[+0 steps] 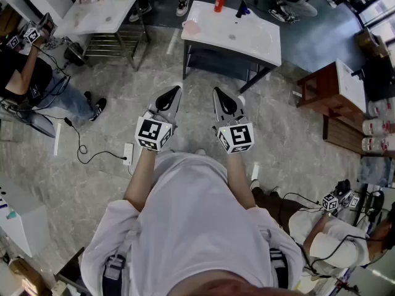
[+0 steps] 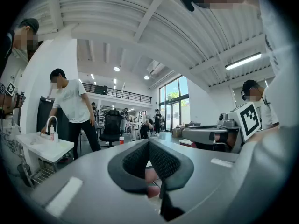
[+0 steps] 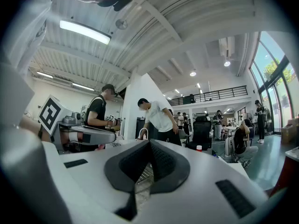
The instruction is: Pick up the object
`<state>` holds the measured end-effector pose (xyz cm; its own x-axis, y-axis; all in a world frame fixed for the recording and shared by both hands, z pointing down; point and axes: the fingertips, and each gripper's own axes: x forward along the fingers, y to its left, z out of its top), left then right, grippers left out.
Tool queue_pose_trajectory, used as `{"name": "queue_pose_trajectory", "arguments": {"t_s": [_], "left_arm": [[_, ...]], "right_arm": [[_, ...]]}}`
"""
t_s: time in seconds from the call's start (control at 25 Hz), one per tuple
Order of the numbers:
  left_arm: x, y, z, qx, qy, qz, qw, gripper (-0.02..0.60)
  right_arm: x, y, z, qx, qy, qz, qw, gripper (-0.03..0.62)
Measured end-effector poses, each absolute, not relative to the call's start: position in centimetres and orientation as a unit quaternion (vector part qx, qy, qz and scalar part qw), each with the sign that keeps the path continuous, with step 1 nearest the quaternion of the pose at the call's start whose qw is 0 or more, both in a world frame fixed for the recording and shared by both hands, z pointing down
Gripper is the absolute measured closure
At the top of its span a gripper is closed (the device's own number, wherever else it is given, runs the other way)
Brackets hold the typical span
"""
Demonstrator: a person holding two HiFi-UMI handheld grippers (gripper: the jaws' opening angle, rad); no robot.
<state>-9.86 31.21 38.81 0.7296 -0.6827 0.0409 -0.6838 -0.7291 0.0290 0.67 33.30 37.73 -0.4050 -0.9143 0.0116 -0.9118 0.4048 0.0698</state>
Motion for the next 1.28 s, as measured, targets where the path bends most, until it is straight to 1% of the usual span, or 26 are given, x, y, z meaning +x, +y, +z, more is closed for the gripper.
{"name": "queue_pose_trajectory", "arguments": {"t_s": [0.56, 1.28], "left_arm": [[-8.7, 31.3, 39.0, 0.927, -0.374, 0.021, 0.024, 0.583], [-6.3, 31.1, 40.5, 0.902, -0.426, 0.069, 0.030, 0.583]], "right_arm": [[2.0, 33.4, 38.1, 0.541, -0.841, -0.021, 0.016, 0.594], [9.0, 33.7, 40.8, 0.524, -0.852, 0.012, 0.018, 0.594]]}}
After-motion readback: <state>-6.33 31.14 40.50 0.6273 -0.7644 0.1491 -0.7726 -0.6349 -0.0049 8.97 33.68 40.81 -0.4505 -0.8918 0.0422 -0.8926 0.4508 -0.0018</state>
